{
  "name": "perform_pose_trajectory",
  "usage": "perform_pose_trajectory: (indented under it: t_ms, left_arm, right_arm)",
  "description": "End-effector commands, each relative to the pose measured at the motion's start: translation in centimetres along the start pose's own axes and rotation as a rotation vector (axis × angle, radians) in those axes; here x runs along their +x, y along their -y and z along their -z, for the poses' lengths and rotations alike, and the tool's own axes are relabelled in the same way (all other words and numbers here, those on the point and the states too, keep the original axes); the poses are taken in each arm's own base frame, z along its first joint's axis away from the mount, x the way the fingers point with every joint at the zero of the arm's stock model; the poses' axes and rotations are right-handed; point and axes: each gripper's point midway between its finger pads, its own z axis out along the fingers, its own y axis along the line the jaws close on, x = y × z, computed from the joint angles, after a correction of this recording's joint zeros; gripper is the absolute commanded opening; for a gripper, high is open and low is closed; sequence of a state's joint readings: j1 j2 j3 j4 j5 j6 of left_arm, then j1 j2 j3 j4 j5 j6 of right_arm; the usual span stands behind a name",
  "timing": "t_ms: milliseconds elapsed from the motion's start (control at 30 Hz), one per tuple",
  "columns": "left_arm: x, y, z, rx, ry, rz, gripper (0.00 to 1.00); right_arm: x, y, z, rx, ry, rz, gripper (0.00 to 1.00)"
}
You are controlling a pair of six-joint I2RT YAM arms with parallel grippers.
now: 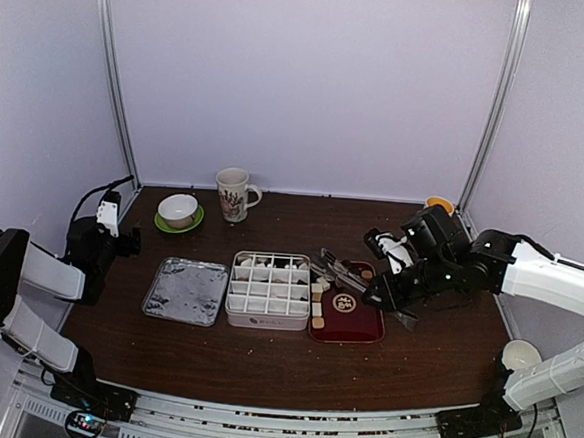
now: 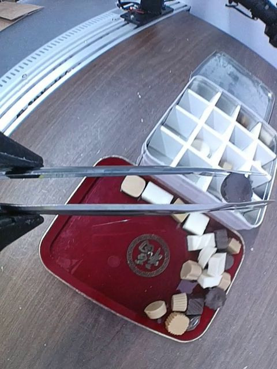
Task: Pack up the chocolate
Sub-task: Place the fake chocolate in the empty pocket of the box.
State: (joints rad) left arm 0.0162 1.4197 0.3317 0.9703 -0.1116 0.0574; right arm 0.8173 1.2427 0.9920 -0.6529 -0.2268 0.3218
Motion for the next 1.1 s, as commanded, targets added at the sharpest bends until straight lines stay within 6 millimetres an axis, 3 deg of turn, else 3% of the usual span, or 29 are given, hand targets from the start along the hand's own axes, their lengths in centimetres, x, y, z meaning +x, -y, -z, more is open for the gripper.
perform_pose_trajectory:
  t_ms: [0, 233, 533, 1067]
  left_arm:
    - [-0.8, -0.3, 0.0, -0.006, 0.037, 0.013, 0.98]
    - [-0.8, -0.3, 0.0, -0.005, 0.036, 0.013, 0.98]
    - [-0.8, -0.3, 0.0, -0.007, 0.038, 0.013, 0.98]
    - [-0.8, -0.3, 0.0, -0.007, 0.038, 0.013, 0.98]
  right_arm:
    - [-1.1, -1.7, 0.6, -0.096, 0.050, 0.029, 0.23]
    - [0.8, -2.7, -1.1, -0.164, -0.032, 0.038, 0.22]
    - [0.8, -4.4, -1.9, -0.227, -0.053, 0.053, 0.22]
    - [-2.4, -7.7, -4.1, -0.288, -0.019, 0.092, 0.22]
